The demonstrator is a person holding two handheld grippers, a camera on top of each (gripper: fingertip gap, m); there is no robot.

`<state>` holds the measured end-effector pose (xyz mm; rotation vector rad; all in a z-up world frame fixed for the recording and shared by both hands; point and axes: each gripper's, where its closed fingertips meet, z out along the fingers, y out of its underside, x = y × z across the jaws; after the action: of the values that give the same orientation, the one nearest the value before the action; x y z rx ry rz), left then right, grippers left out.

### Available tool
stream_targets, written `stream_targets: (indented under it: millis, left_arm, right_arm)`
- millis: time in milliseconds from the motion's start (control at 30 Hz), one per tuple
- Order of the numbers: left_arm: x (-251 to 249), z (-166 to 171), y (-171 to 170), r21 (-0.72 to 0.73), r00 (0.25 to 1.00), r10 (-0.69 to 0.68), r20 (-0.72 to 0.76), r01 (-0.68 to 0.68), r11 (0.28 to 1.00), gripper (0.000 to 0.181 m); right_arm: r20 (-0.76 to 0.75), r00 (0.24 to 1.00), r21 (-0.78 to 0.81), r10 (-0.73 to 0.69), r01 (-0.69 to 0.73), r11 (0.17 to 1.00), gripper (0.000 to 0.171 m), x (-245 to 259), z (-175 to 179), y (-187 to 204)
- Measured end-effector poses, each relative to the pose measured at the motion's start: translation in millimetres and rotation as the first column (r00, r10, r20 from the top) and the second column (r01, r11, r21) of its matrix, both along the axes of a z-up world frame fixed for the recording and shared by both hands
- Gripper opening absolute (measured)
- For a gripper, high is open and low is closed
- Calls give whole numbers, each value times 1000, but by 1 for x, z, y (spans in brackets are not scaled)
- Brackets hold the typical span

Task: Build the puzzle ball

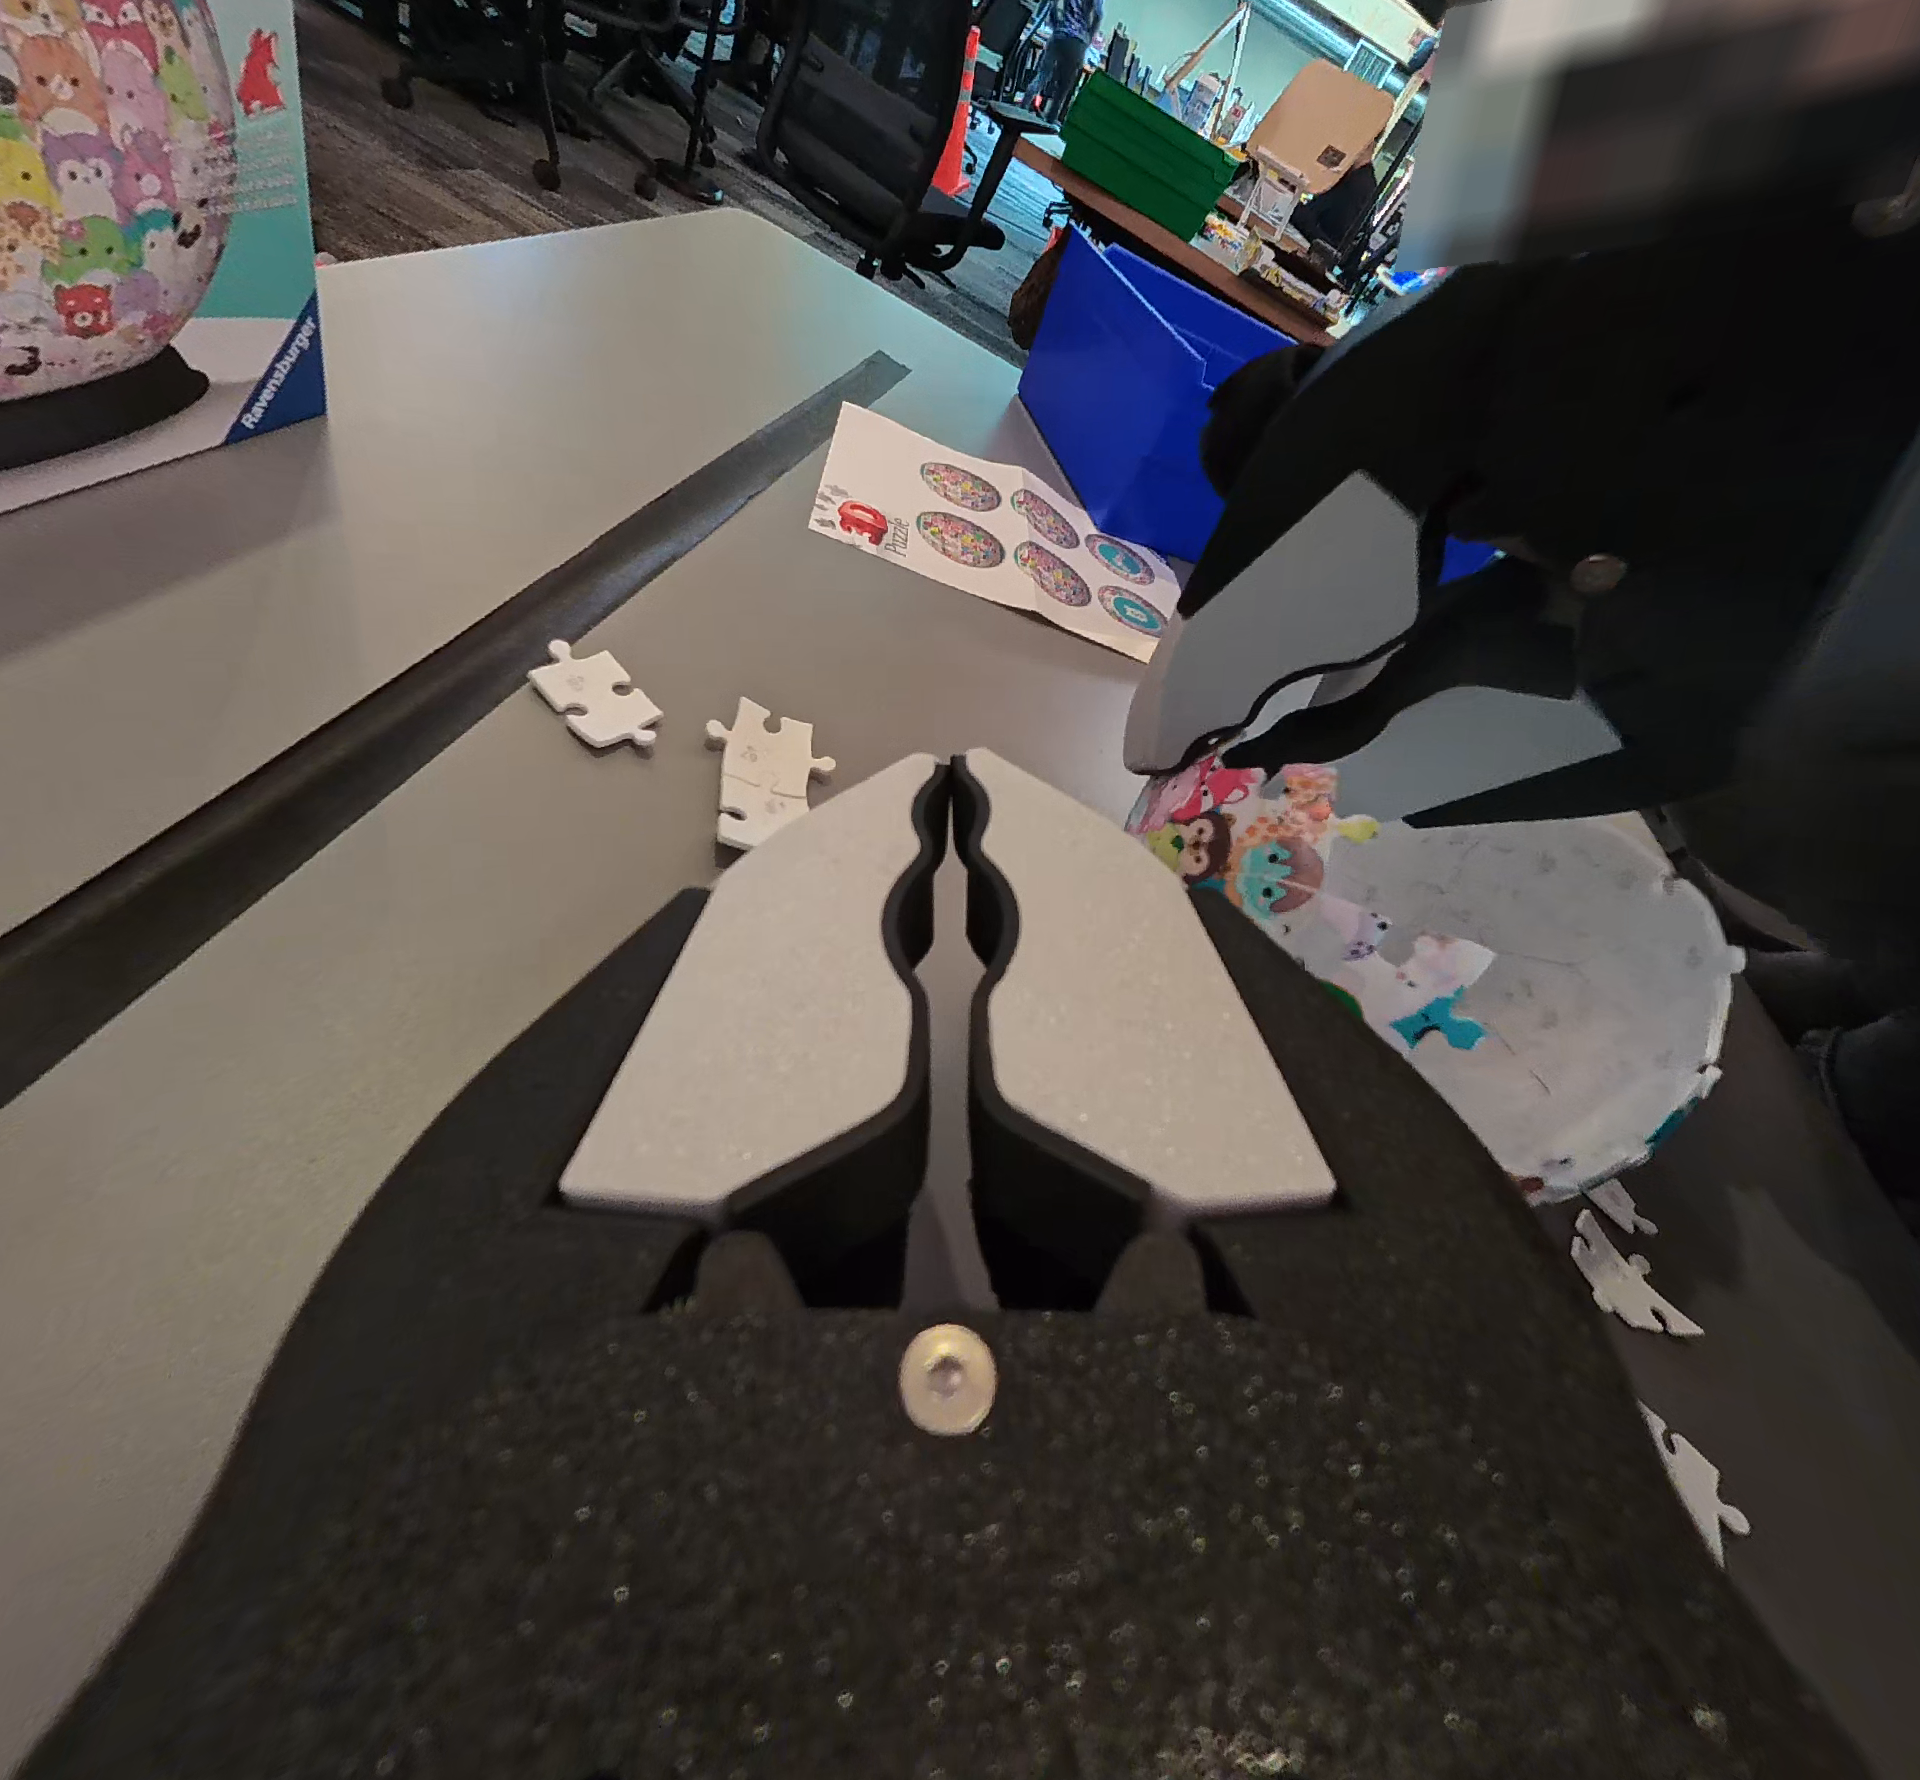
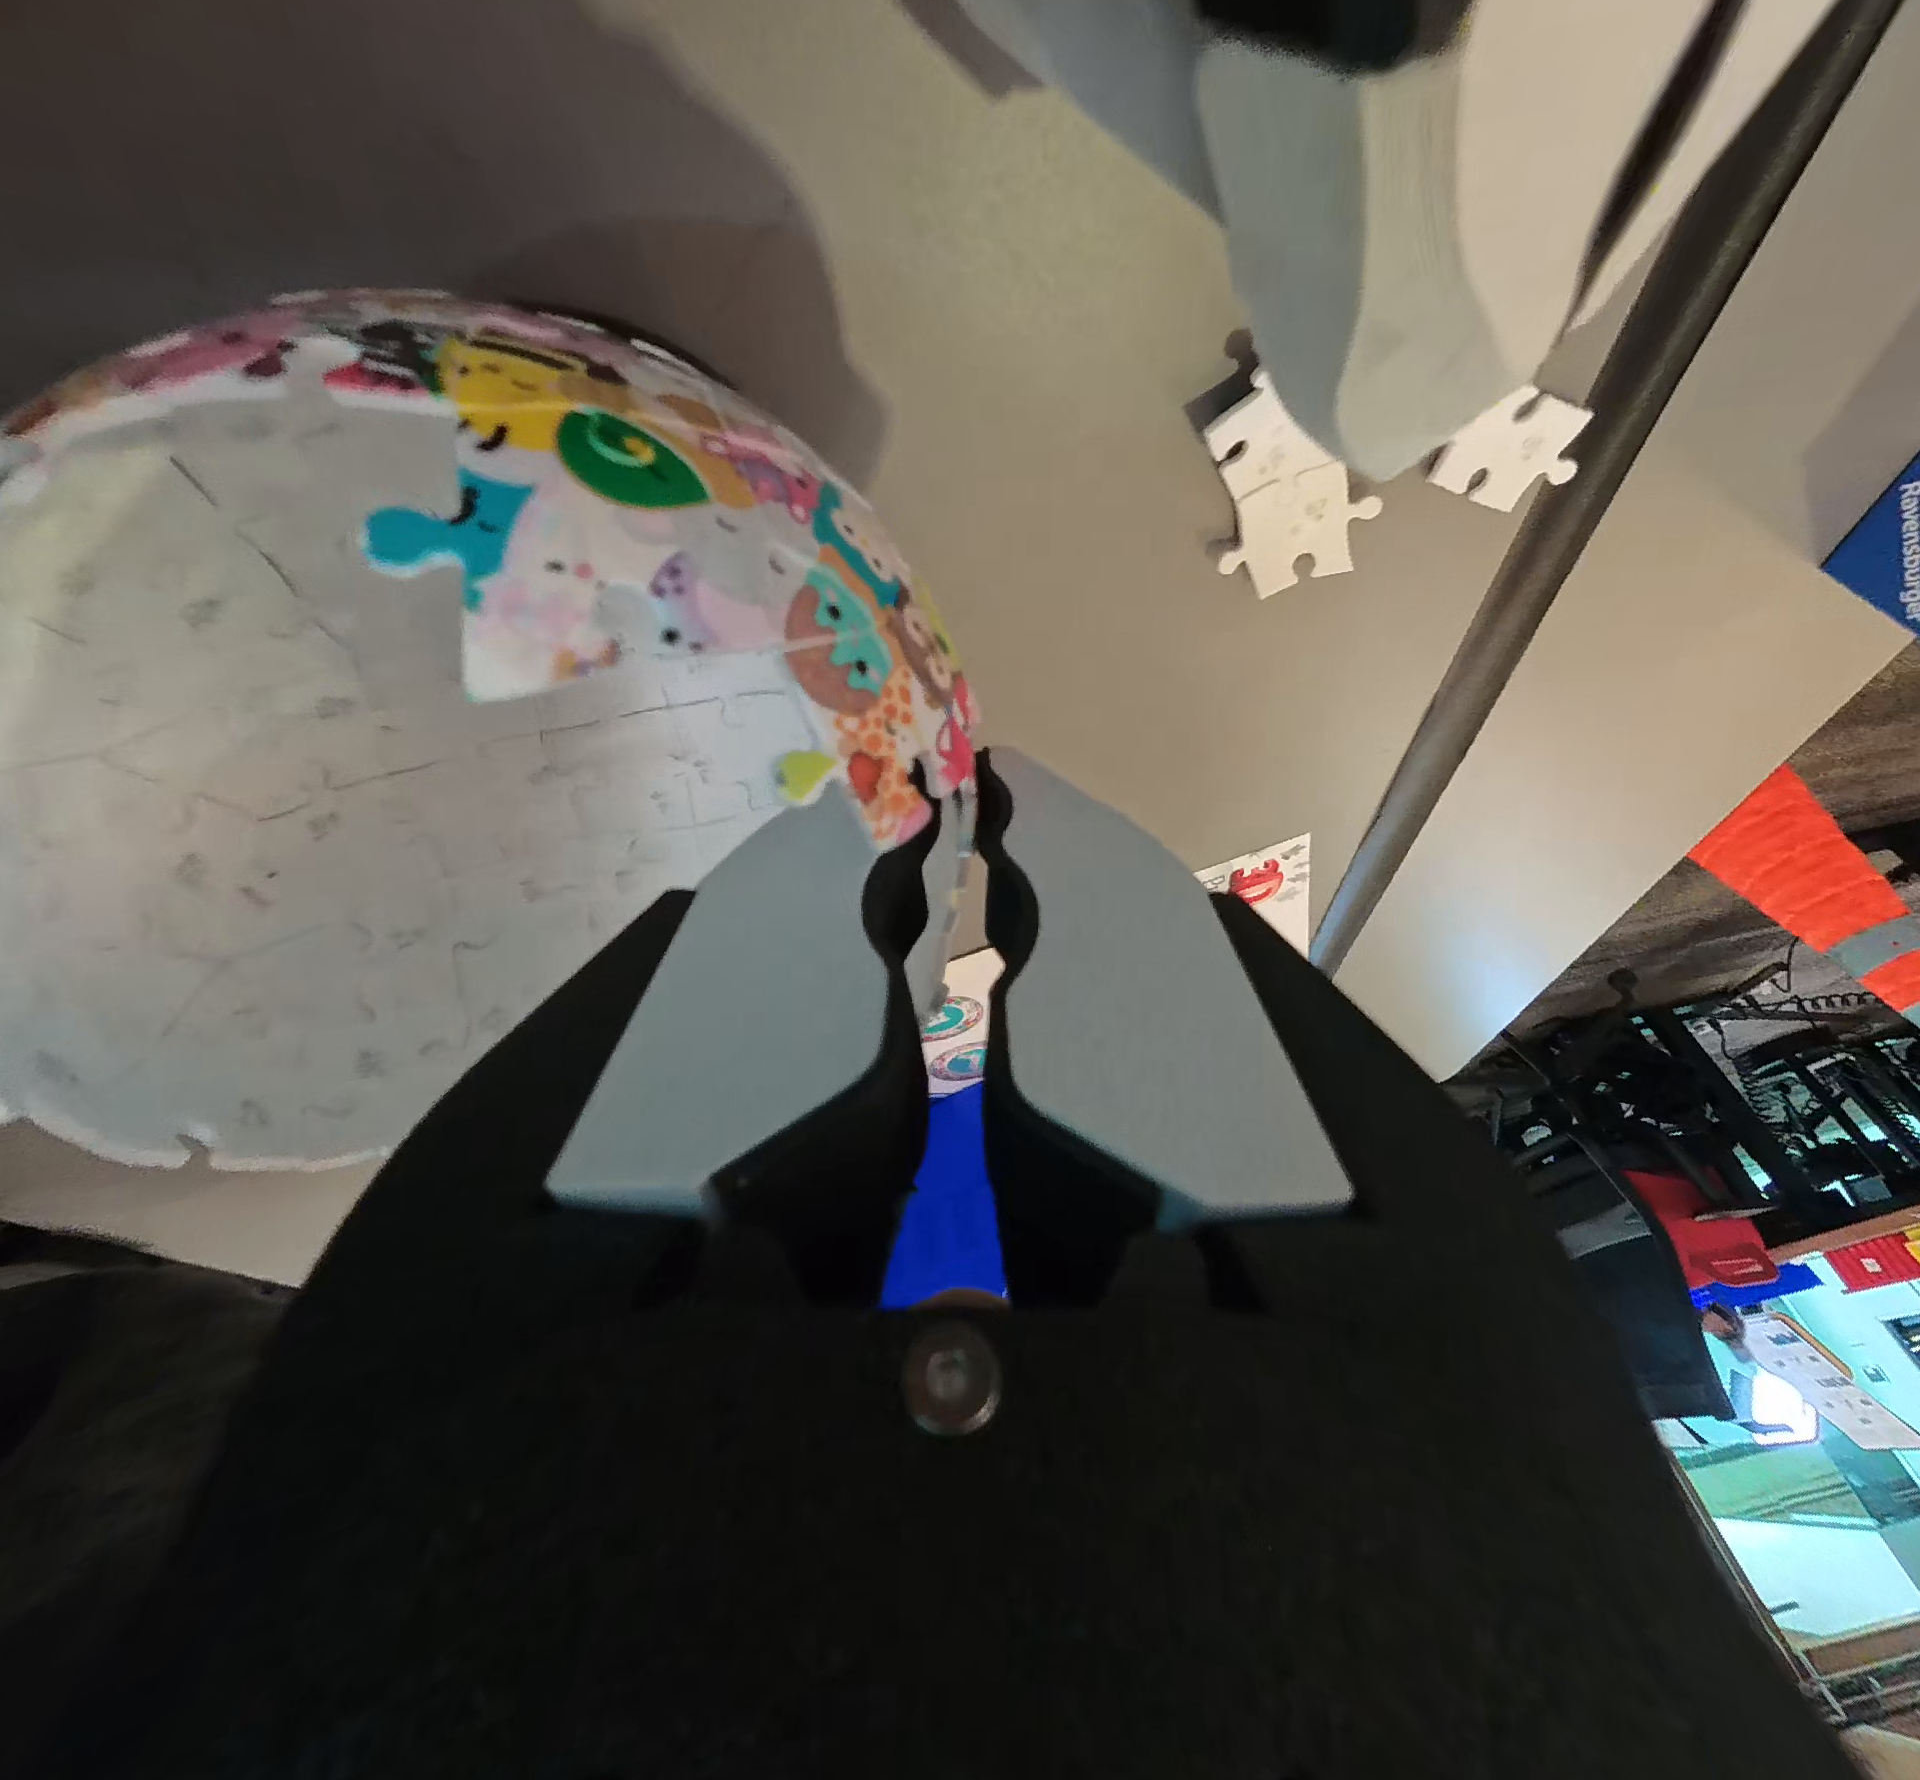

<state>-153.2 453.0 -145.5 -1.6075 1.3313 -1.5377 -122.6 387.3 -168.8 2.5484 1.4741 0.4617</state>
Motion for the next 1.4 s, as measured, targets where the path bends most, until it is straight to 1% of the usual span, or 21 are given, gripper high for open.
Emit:
stream_targets:
  millis: [167, 400, 433, 500, 567, 733, 800, 900, 933, 1000, 1033, 1067, 1100, 1200, 1267, 1333, 1367, 1400]
  left_arm:
    - [0, 0, 0, 3, 1000, 5, 2, -5, 1000, 0]
    - [0, 0, -1, 8, 1000, 0, -1, 0, 1000, 0]
    - [0, 0, -1, 8, 1000, 0, -1, 0, 1000, 0]
    - [0, 0, -1, 6, 1000, 0, -1, 0, 1000, 0]
    - [0, -1, 0, 5, 1000, 0, -1, 0, 1000, 0]
    - [1, -2, -2, 10, 1000, -10, -12, 10, 1000, 0]
    - [2, -3, -4, 14, 1000, -18, -16, 18, 1000, 0]
    - [7, -2, -7, 28, 999, -40, -9, 40, 999, 0]
    - [10, -1, -7, 31, 999, -52, 0, 52, 998, 0]
    - [16, 1, -10, 40, 996, -93, 4, 92, 995, 0]
    - [18, 1, -10, 40, 994, -110, -6, 110, 993, 0]
    - [19, 1, -11, 29, 992, -124, -15, 124, 992, 0]
    - [19, 2, -12, 13, 991, -133, -19, 133, 991, 0]
    - [12, 14, -17, -46, 987, -159, 5, 159, 986, 0]
    - [-1, 27, -20, -74, 986, -164, -8, 163, 984, 0]
    - [-16, 41, -25, -85, 991, -134, -26, 131, 988, 10]
    - [-23, 45, -31, -84, 991, -124, -49, 120, 989, 13]
    - [-30, 44, -38, -77, 988, -115, -98, 108, 991, 13]
  right_arm:
    - [15, 999, 13, 43, -43, 999, 4, -3, 2, 2]
    - [15, 998, 26, 61, -62, 998, 5, -5, 2, 4]
    - [14, 997, 36, 76, -76, 996, 6, -7, 3, 4]
    - [13, 996, 44, 86, -87, 995, 24, -9, 6, 3]
    - [24, 996, 53, 90, -91, 994, 31, -9, 11, 2]
    - [15, 995, 131, 102, -103, 986, 30, -7, 32, 5]
    - [-51, 996, 189, 78, -67, 980, 30, -7, 44, 4]
    - [-236, 971, 338, 30, 54, 940, 26, -8, 65, 4]
    - [-312, 950, 385, 11, 116, 915, 26, -8, 70, 4]
    - [-449, 892, 412, -43, 250, 876, 28, -5, 73, -7]
    - [-488, 870, 423, -72, 308, 852, 34, 0, 70, -12]
    - [-525, 846, 427, -91, 355, 832, 36, 4, 65, -20]
    - [-556, 824, 431, -107, 396, 811, 35, 8, 59, -27]
    - [-577, 799, 441, -168, 478, 760, 35, 23, 38, -44]
    - [-606, 768, 424, -207, 532, 733, 35, 26, 31, -46]
    - [-656, 721, 378, -223, 569, 730, 34, 18, 28, -45]
    - [-655, 719, 372, -230, 572, 731, 33, 17, 26, -43]
    - [-636, 736, 389, -232, 565, 727, 33, 20, 25, -41]
